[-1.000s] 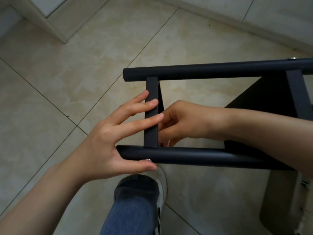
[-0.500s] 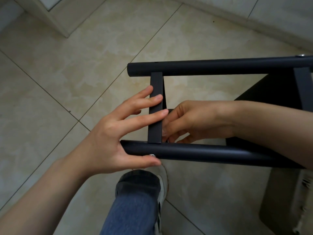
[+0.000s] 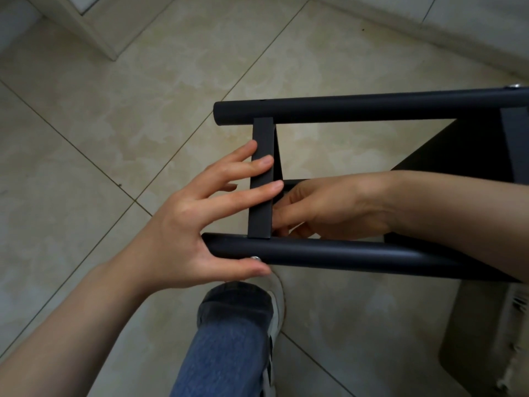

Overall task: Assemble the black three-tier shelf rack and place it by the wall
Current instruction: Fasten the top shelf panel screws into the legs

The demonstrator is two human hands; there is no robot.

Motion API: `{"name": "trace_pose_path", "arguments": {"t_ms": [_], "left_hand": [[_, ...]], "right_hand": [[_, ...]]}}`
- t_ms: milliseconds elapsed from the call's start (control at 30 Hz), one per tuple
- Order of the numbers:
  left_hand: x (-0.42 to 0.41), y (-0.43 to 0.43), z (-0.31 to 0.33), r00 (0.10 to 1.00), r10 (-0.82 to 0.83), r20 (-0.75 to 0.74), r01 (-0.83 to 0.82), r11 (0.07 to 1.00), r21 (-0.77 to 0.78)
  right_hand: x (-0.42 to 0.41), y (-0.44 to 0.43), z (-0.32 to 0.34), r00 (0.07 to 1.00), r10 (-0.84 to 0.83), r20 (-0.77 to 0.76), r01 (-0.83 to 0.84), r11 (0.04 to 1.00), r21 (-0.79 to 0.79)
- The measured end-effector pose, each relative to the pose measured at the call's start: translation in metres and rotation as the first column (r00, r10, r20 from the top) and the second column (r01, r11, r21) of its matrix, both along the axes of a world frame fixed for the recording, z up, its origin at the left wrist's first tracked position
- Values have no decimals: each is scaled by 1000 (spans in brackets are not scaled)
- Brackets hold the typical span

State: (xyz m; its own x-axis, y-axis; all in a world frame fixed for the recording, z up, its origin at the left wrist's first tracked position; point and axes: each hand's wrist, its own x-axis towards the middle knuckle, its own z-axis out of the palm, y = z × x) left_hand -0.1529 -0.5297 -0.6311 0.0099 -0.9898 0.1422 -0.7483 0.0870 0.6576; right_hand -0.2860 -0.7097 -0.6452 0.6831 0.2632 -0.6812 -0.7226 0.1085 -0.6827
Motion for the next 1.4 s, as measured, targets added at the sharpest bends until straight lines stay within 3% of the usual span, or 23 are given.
{"name": "trace_pose_path", "arguments": {"t_ms": [700,1400], "left_hand": [[-6,-1,4,1000,16,-12,-16,1000,-5],[-4,-1,0,1000,2,-5,-2,1000,-17]], "right_hand": [[3,0,-2,999,-41,-28,42,999,32],[0,-5,5,998,-9,67,10,1000,-20]]}}
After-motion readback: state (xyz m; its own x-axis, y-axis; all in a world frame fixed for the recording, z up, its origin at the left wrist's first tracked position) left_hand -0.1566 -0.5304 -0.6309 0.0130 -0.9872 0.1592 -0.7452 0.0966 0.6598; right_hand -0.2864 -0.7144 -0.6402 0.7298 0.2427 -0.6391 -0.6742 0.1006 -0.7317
